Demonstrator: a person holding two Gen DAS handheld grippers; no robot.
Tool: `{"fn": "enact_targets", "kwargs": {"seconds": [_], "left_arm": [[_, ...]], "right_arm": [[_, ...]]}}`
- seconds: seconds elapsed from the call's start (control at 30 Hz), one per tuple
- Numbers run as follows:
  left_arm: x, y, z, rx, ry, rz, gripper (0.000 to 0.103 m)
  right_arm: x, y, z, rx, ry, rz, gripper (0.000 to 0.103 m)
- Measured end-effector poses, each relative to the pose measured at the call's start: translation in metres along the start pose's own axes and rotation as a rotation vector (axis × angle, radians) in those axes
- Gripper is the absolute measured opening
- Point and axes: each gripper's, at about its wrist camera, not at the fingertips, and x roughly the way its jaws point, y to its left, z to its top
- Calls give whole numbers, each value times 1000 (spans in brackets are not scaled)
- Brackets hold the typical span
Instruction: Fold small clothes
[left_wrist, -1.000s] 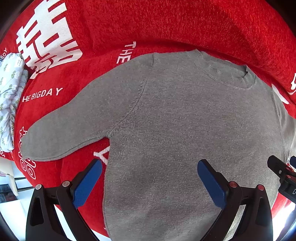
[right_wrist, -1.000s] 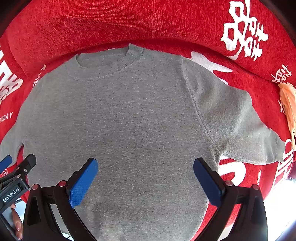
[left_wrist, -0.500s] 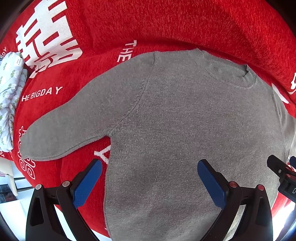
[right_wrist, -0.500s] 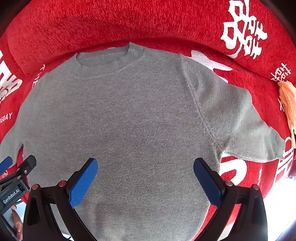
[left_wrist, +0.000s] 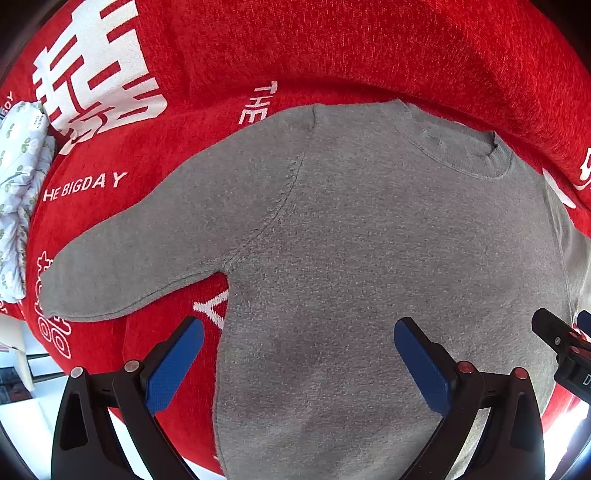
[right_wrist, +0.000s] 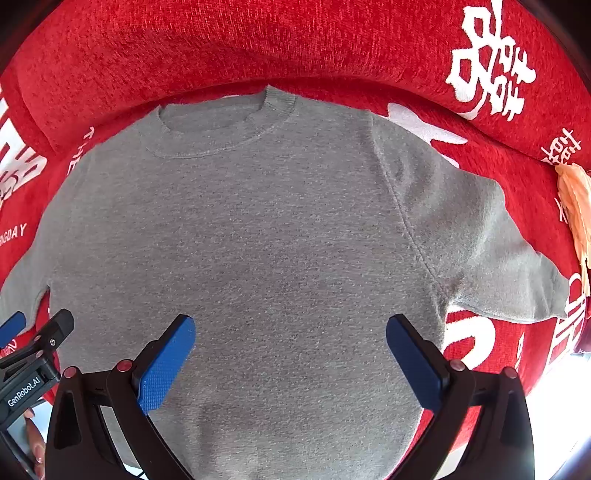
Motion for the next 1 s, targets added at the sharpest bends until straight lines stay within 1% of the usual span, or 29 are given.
{"fn": "enact_targets", "kwargs": {"seconds": [0.43,0.67,0.77,0.83,0.93,1.0], "left_arm": [[1,10,-1,-21,-4,-23,103],[7,31,-4,-62,1,-39,103],[10,50,-7,-102,-4,-58,103],[11,68,-11,-140,-12,-88,103],[17,116,-25,-262,-36,-182,103],[23,144,-33,-332,-50,-216,103]], "right_arm": [[-4,10,0,-13,-10,-9,103],[-7,29,-1,-45,-20,5,103],[-10,41,-2,-73,-29,24,103],[-10,52,-3,-96,-27,33,103],[-9,72,-6,-137,-21,51,103],[-7,86,-9,-167,-13,63,103]]}}
